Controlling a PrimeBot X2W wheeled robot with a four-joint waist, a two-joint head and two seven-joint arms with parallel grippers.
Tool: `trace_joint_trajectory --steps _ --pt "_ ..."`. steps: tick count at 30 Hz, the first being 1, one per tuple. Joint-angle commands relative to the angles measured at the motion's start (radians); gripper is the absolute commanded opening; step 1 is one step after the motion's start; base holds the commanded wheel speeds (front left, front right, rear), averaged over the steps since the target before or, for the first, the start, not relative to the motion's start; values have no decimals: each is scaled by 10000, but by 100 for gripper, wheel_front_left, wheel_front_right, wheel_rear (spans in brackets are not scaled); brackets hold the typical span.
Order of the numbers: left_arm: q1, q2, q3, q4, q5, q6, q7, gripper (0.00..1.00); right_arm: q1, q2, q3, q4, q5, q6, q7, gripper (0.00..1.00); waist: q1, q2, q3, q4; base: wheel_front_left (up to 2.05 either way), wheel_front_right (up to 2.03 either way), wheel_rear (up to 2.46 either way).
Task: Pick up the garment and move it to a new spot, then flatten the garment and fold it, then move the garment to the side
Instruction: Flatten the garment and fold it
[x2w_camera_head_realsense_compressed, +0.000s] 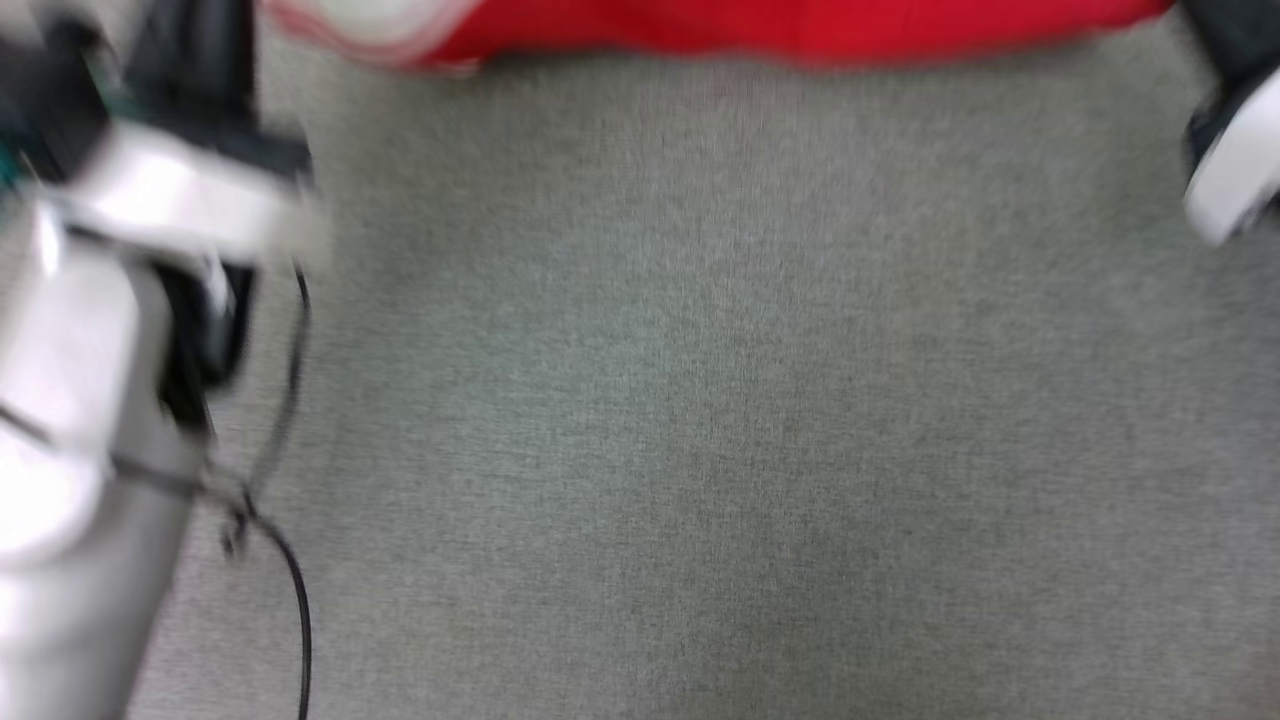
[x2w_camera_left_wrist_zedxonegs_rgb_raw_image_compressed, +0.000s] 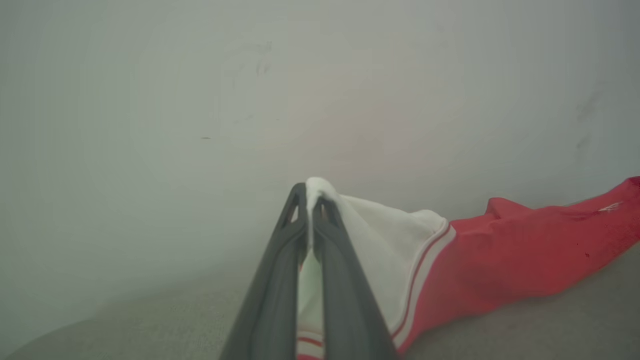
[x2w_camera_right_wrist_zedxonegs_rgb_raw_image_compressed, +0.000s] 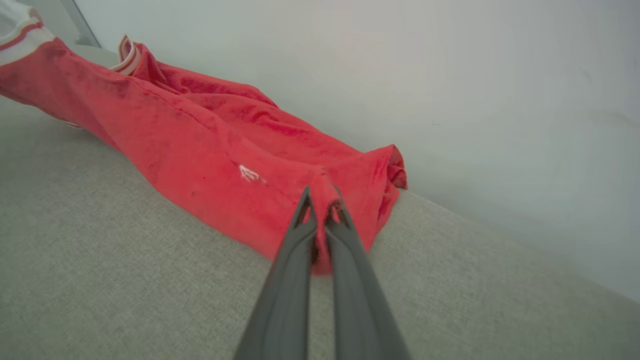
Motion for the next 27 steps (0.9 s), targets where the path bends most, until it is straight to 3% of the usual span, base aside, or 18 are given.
trace_joint_trajectory --steps 1,7,13,27 --pt "804 74 55 -406 -129 222 68 0 598 -66 32 -120 134 -11 -42 0 0 0 -762 38 0 0 0" --pt "3885 36 -73 -1639 -681 824 265 0 2687 -201 69 -353 347 -11 24 0 0 0 -1850 71 0 0 0" --pt "6128 -84 -320 -1860 -1219 1108 416 0 4507 -189 21 -300 487 -11 -30 0 0 0 -2903 169 0 0 0" --pt "9901 -58 -963 -1731 -2918 887 1388 0 8171 -114 -392 -584 737 -11 -39 0 0 0 -4822 120 0 0 0"
